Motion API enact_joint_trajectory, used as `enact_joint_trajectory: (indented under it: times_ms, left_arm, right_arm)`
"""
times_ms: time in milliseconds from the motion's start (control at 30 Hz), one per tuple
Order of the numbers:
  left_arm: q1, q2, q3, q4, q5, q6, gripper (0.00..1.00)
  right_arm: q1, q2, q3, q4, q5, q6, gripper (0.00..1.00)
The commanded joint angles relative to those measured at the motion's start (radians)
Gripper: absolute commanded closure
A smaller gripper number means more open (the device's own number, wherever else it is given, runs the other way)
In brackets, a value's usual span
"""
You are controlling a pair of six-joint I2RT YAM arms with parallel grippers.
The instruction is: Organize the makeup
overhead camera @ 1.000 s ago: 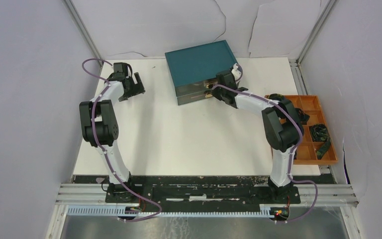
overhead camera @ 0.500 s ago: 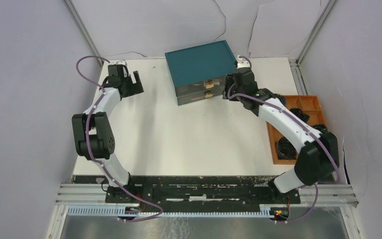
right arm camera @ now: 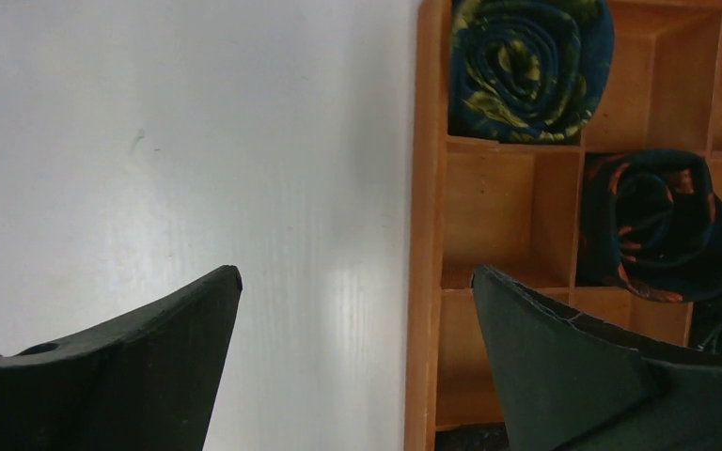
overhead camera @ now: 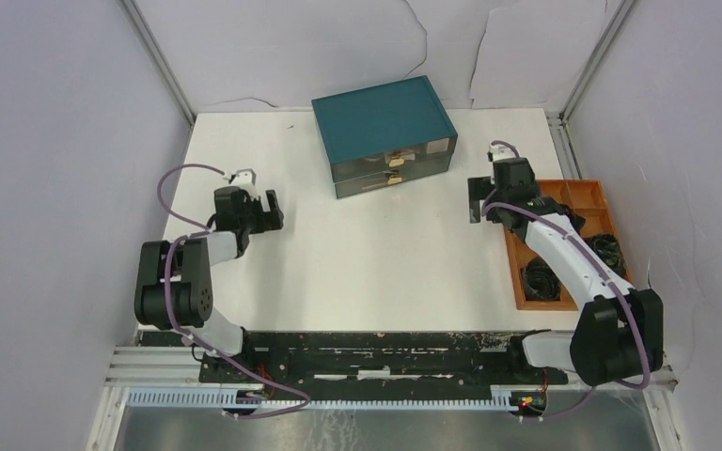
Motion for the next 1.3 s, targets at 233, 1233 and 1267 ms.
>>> enact_joint_trajectory:
  times_ms: [233,1233,1267]
  left_arm:
    - [-0.001,-0.068,-0.279,0.630,0.018,0.059,0.01]
    - [-0.063,-0.049,-0.412,0.880,-0.161,0.066,0.01]
    - [-0.062,-0.050,-0.412,0.878,-0.159,0.066,0.01]
  right_arm:
    - [-0.122,-0.080,-0.329,0.569,-0.037,-0.014,0.00]
    - [-0.144,0.209,-0.633,1.372,0.110,-0.029,0.00]
    - [-0.144,0.206,-0.631,1.364,0.111,-0.030,0.00]
